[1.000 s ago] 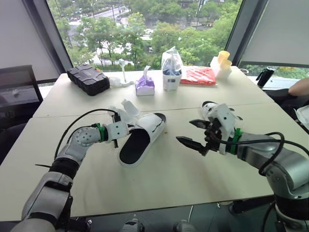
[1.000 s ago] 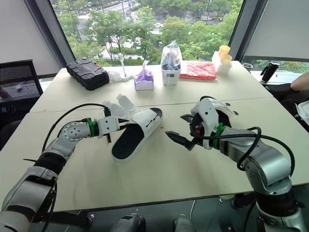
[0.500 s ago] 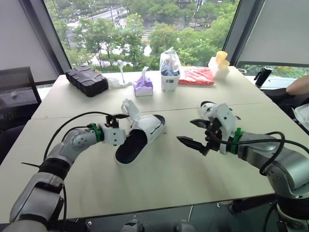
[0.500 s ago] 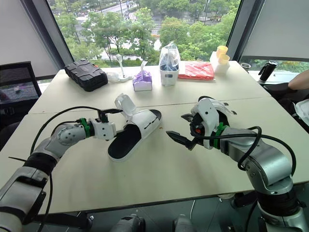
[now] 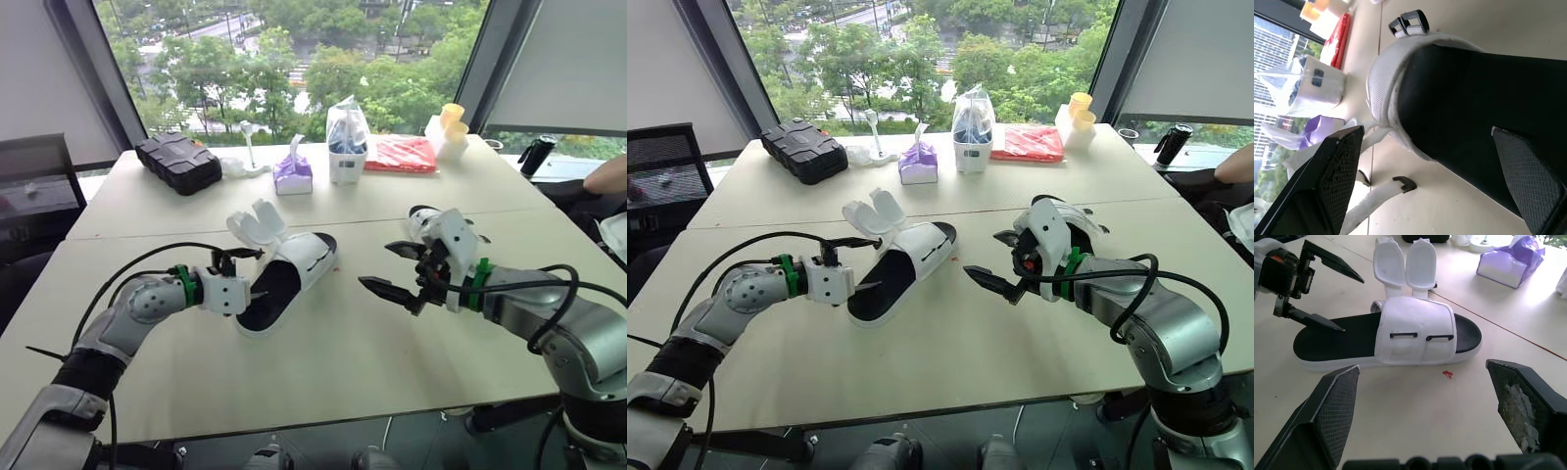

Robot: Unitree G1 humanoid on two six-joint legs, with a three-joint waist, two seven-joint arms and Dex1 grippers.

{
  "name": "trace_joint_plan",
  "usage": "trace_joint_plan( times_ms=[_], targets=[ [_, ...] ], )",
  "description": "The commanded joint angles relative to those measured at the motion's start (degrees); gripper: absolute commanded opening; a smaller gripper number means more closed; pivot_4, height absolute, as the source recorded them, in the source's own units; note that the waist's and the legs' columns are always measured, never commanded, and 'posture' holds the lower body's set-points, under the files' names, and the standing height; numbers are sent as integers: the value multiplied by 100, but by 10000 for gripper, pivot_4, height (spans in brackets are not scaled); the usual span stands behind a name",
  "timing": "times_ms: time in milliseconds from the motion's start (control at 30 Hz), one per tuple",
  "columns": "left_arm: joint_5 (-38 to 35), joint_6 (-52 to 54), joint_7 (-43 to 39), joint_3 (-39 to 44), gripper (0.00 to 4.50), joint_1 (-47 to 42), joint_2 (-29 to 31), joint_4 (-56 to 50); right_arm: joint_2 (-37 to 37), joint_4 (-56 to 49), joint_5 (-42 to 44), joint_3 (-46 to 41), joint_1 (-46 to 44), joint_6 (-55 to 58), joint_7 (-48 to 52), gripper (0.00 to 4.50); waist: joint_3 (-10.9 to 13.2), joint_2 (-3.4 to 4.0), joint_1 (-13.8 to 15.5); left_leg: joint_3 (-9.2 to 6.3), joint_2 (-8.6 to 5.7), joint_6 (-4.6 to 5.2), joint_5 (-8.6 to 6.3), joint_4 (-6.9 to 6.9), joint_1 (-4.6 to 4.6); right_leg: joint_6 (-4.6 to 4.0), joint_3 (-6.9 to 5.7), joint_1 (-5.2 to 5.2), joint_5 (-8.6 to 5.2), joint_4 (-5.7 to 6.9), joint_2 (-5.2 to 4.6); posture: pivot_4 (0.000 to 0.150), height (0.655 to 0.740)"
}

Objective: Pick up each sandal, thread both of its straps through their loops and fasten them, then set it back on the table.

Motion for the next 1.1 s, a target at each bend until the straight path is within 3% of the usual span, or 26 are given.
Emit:
trace_joint_plan(
  times_ms=[33, 367, 633, 733, 933, 1100],
  targets=[
    [514, 32, 258, -180, 43537, -638, -300, 154, -16, 41, -40, 45, -191, -178, 16, 45000, 1, -2, 19, -1, -1, 0, 0, 4, 0, 0, -2, 5, 0, -3, 1, 1500, 7400],
    [2183, 33, 1342, -1101, 43537, -2198, -1061, 1992, -17, -10, -77, 55, -160, -214, -107, 45000, 2, -4, -33, 4, 0, 7, -3, -2, -1, 3, -2, -2, 0, 1, 12, 1500, 7400],
    [2678, 4, 2348, -1459, 43537, -2883, -1624, 3141, -40, -91, -72, 25, -78, -188, -205, 45000, 4, -7, -25, 3, -1, 9, -3, 3, -2, 7, -2, 2, 0, 0, 11, 1500, 7400],
    [2645, -58, 2438, -1525, 35888, -2962, -1761, 3371, -35, -137, -55, 5, -38, -162, -255, 45000, 4, -7, -25, 4, -1, 9, -4, 4, -2, 8, -2, 2, 1, 0, 11, 1500, 7400],
    [2342, -385, 2397, -1351, 8439, -2973, -1785, 3504, -57, -186, -31, -47, 55, -131, -320, 45000, 5, -9, -25, 3, -1, 9, -4, 4, -3, 8, -2, 1, 1, 0, 10, 1500, 7400],
    [2241, -1453, 2533, -1368, 8439, -3247, -1607, 3754, -75, -159, -40, -55, 77, -155, -331, 45000, 7, -12, -24, 4, -1, 8, -4, 2, -6, 8, -1, -4, 1, 0, 9, 1500, 7400]
  ],
)
